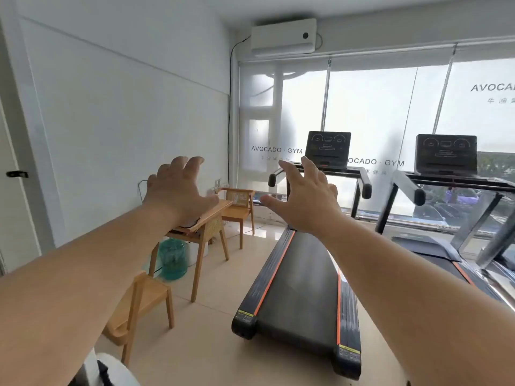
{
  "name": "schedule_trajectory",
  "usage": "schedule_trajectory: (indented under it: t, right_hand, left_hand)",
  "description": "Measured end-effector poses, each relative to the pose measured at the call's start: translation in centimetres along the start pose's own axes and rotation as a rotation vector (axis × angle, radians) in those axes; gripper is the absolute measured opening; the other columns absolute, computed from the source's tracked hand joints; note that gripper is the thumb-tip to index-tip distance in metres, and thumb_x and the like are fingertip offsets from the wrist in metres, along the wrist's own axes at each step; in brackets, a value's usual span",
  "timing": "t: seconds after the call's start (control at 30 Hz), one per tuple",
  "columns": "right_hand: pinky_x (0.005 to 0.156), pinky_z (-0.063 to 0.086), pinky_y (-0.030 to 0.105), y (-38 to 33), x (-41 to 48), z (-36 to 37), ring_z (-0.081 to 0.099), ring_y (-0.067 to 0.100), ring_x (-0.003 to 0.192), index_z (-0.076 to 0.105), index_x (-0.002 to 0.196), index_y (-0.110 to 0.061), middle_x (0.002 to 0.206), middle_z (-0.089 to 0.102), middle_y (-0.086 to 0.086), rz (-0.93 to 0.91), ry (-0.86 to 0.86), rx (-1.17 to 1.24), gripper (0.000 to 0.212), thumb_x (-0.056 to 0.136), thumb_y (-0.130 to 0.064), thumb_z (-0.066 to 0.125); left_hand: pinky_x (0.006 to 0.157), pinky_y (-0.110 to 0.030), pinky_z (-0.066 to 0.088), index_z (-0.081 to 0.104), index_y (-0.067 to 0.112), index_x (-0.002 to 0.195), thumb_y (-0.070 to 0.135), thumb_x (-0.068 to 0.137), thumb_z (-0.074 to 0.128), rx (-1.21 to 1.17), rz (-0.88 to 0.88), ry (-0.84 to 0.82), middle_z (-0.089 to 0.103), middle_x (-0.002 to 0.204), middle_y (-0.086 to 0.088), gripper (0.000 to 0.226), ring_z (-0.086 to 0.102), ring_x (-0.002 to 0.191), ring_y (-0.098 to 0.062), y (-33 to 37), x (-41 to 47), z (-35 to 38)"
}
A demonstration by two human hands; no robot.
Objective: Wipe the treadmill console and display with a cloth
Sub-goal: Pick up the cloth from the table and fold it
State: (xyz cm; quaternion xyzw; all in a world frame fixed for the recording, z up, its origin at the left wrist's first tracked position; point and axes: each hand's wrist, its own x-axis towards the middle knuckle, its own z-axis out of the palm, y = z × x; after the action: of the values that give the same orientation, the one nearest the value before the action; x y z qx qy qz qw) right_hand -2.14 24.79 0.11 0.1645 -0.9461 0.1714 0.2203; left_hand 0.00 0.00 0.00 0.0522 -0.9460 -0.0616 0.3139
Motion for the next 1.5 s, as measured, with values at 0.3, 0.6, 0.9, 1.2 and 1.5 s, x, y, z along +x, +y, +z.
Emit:
schedule_trajectory:
  t: [0.3, 0.6, 0.9, 1.2, 1.5]
  right_hand:
    - [0.122, 0.021, 0.056, 4.1, 6.3, 7.1, 0.012, 0.033, 0.157, 0.018, 0.162, -0.036, 0.172, 0.007, 0.005, 0.022, -0.104, -0.009, 0.086, 0.093, -0.071, 0.055]
    - [0.121, 0.024, 0.06, 5.9, 20.8, 19.9, 0.015, 0.036, 0.156, 0.019, 0.162, -0.035, 0.172, 0.008, 0.005, 0.065, -0.204, -0.051, 0.087, 0.092, -0.071, 0.055]
    - [0.12, 0.03, 0.06, 6.6, 36.1, 33.4, 0.018, 0.037, 0.155, 0.021, 0.161, -0.036, 0.171, 0.011, 0.005, 0.106, -0.337, -0.013, 0.085, 0.092, -0.069, 0.058]
    - [0.121, 0.029, 0.058, 10.6, 52.9, 48.5, 0.021, 0.035, 0.154, 0.023, 0.16, -0.035, 0.17, 0.017, 0.005, 0.02, -0.422, 0.071, 0.083, 0.092, -0.067, 0.059]
    - [0.12, 0.032, 0.058, 13.1, 68.9, 62.7, 0.023, 0.033, 0.153, 0.025, 0.16, -0.033, 0.168, 0.02, 0.004, -0.077, -0.601, 0.156, 0.084, 0.091, -0.066, 0.06]
  left_hand:
    - [0.103, -0.053, 0.04, 0.026, 0.03, 0.15, 0.066, 0.082, 0.057, 0.003, -0.018, -0.119, 0.039, 0.152, -0.006, 0.083, 0.039, 0.135, -0.032, -1.4, 5.7, 10.1]
    - [0.1, -0.048, 0.042, 0.028, 0.027, 0.15, 0.065, 0.084, 0.057, 0.009, -0.026, -0.26, 0.044, 0.146, -0.007, 0.081, 0.044, 0.13, -0.03, -8.1, 17.6, 23.6]
    - [0.098, -0.045, 0.044, 0.031, 0.026, 0.149, 0.066, 0.083, 0.058, 0.006, -0.008, -0.371, 0.046, 0.144, -0.006, 0.082, 0.047, 0.128, -0.028, -15.2, 30.3, 36.2]
    - [0.102, -0.05, 0.042, 0.034, 0.025, 0.149, 0.064, 0.081, 0.062, 0.017, -0.137, -0.423, 0.044, 0.148, -0.007, 0.083, 0.043, 0.133, -0.03, -20.6, 42.5, 51.0]
    - [0.103, -0.05, 0.046, 0.035, 0.028, 0.148, 0.07, 0.075, 0.058, 0.025, -0.346, -0.543, 0.047, 0.146, -0.006, 0.087, 0.047, 0.13, -0.032, -27.1, 52.8, 64.4]
